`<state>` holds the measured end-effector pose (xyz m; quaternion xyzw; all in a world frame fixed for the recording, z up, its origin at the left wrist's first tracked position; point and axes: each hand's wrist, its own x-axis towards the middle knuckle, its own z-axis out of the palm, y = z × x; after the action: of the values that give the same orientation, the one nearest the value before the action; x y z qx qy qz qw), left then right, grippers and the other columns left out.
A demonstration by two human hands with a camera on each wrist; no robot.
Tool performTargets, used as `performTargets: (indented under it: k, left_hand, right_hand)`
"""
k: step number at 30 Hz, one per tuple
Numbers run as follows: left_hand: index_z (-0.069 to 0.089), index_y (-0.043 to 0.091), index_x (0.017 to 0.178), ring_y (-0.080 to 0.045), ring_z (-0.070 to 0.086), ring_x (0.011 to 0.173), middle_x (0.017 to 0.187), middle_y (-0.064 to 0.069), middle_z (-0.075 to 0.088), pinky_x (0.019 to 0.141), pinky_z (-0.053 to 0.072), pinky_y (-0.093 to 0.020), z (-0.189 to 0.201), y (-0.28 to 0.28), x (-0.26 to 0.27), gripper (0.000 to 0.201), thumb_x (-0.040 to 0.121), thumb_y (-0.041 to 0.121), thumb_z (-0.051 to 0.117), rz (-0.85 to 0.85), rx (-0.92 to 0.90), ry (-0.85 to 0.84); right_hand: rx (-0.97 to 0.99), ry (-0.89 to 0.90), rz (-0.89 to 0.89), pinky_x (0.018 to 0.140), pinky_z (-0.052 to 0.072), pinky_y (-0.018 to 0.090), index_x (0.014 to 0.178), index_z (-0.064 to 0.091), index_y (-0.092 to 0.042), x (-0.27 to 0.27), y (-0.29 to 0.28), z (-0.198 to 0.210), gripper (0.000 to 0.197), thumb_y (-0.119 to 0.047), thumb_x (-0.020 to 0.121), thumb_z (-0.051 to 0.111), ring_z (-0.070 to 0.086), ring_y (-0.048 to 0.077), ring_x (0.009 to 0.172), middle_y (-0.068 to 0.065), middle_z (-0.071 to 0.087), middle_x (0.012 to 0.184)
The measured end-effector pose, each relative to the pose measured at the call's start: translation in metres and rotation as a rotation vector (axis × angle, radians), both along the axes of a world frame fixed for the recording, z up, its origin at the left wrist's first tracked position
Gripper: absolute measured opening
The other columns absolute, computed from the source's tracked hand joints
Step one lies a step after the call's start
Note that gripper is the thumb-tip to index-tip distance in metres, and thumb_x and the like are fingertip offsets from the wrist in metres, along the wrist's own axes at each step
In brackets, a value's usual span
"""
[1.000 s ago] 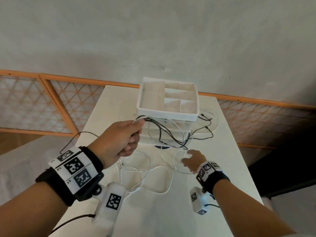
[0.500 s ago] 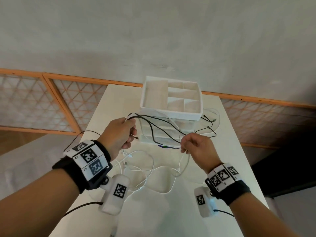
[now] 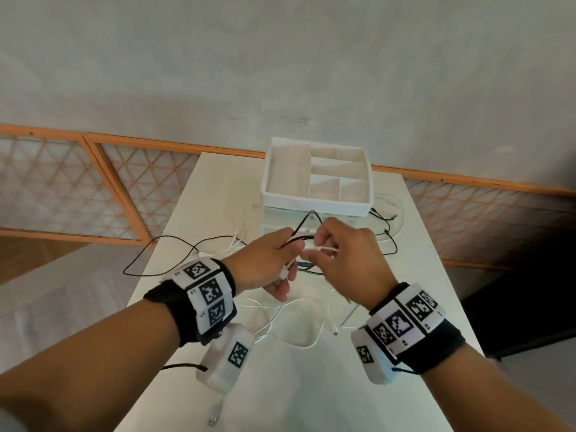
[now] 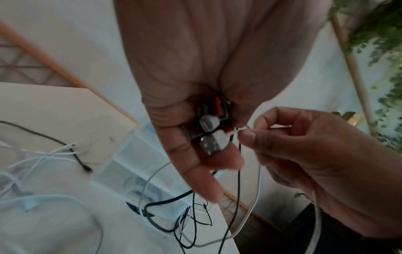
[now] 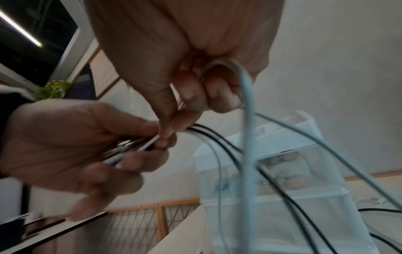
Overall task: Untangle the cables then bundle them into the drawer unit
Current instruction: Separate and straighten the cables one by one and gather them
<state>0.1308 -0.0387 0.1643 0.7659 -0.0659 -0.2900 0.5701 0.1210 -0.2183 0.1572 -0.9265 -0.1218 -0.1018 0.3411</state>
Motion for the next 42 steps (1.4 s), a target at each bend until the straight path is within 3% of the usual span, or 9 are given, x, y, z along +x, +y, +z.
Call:
performTargets:
  k: [10, 14, 19, 24, 29, 33, 37, 40, 42]
  left_hand:
    - [0.066, 0.016, 0.094, -0.005, 0.033, 0.042, 0.051, 0.011, 0.045, 0.039, 0.026, -0.020, 0.033, 0.033, 0.009, 0.029, 0.093, 0.044, 0.060, 0.214, -0.035, -0.212]
    - [0.070, 0.018, 0.087, -0.010, 0.031, 0.045, 0.051, 0.008, 0.043, 0.043, 0.023, -0.022, 0.041, 0.049, 0.010, 0.026, 0.089, 0.044, 0.066, 0.255, -0.026, -0.199]
    - [0.069, 0.017, 0.073, -0.003, 0.047, 0.040, 0.053, 0.007, 0.057, 0.048, 0.037, -0.020, 0.008, 0.056, 0.010, 0.044, 0.091, 0.055, 0.057, -0.014, 0.590, -0.322]
    - [0.059, 0.014, 0.073, -0.010, 0.048, 0.040, 0.057, 0.003, 0.051, 0.044, 0.041, -0.021, -0.017, 0.061, 0.009, 0.039, 0.098, 0.044, 0.053, 0.102, 0.565, -0.246]
    - [0.057, 0.012, 0.069, -0.019, 0.050, 0.054, 0.064, -0.004, 0.058, 0.055, 0.039, -0.030, -0.018, 0.060, 0.012, 0.050, 0.093, 0.055, 0.054, 0.294, 0.479, -0.408]
    - [0.059, 0.013, 0.067, -0.010, 0.042, 0.048, 0.054, 0.007, 0.049, 0.052, 0.037, -0.028, -0.018, 0.062, 0.007, 0.063, 0.088, 0.071, 0.041, 0.331, 0.297, -0.365]
    - [0.063, 0.021, 0.066, -0.002, 0.044, 0.049, 0.054, 0.010, 0.047, 0.058, 0.037, -0.023, -0.010, 0.034, -0.005, 0.049, 0.094, 0.056, 0.046, 0.029, 0.247, -0.436]
    - [0.059, 0.030, 0.056, -0.007, 0.041, 0.047, 0.047, 0.009, 0.044, 0.052, 0.032, -0.017, 0.002, 0.018, -0.012, 0.043, 0.094, 0.050, 0.052, -0.126, 0.205, -0.618]
    - [0.062, 0.029, 0.057, -0.008, 0.037, 0.046, 0.048, -0.001, 0.040, 0.050, 0.031, -0.020, 0.007, 0.025, -0.016, 0.046, 0.092, 0.057, 0.054, -0.145, 0.184, -0.660]
  right_hand:
    - [-0.290, 0.381, -0.184, 0.065, 0.041, 0.024, 0.056, 0.055, -0.036, 0.016, -0.089, -0.037, 0.035, -0.045, 0.086, 0.071, 0.059, 0.010, 0.072, -0.009, 0.058, 0.068]
    - [-0.353, 0.648, -0.426, 0.081, 0.055, 0.032, 0.087, 0.075, -0.026, 0.017, -0.123, -0.077, 0.021, -0.044, 0.090, 0.065, 0.069, 0.031, 0.093, 0.003, 0.072, 0.098]
    - [0.031, 0.333, -0.577, 0.078, 0.061, 0.042, 0.092, 0.070, -0.025, 0.045, -0.135, -0.028, 0.019, -0.017, 0.097, 0.054, 0.072, 0.023, 0.084, 0.000, 0.073, 0.096]
    - [0.262, 0.053, -0.491, 0.069, 0.060, 0.038, 0.092, 0.065, -0.027, 0.061, -0.135, 0.014, 0.006, -0.025, 0.096, 0.061, 0.070, 0.015, 0.070, -0.004, 0.068, 0.107]
    - [-0.053, 0.574, -0.293, 0.059, 0.053, 0.027, 0.144, 0.040, -0.039, 0.055, -0.156, -0.039, 0.075, 0.004, 0.086, 0.060, 0.067, 0.018, 0.075, -0.003, 0.056, 0.127]
    - [-0.081, 0.528, -0.202, 0.078, 0.052, 0.032, 0.149, 0.035, -0.036, 0.032, -0.120, -0.037, 0.080, -0.019, 0.082, 0.075, 0.063, 0.010, 0.077, -0.005, 0.066, 0.091]
    - [0.169, 0.401, 0.129, 0.060, 0.049, 0.017, 0.142, 0.036, -0.050, -0.002, -0.020, 0.012, 0.085, -0.042, 0.074, 0.085, 0.055, 0.002, 0.051, -0.004, 0.063, 0.058]
    - [0.003, 0.382, 0.217, 0.057, 0.043, 0.019, 0.096, 0.070, -0.029, -0.009, 0.016, 0.004, 0.018, -0.037, 0.082, 0.078, 0.053, 0.002, 0.046, -0.014, 0.056, 0.049]
    - [-0.122, 0.531, 0.204, 0.055, 0.054, 0.025, 0.077, 0.066, -0.021, -0.008, 0.005, -0.019, 0.016, -0.034, 0.085, 0.071, 0.055, 0.005, 0.039, -0.012, 0.056, 0.045]
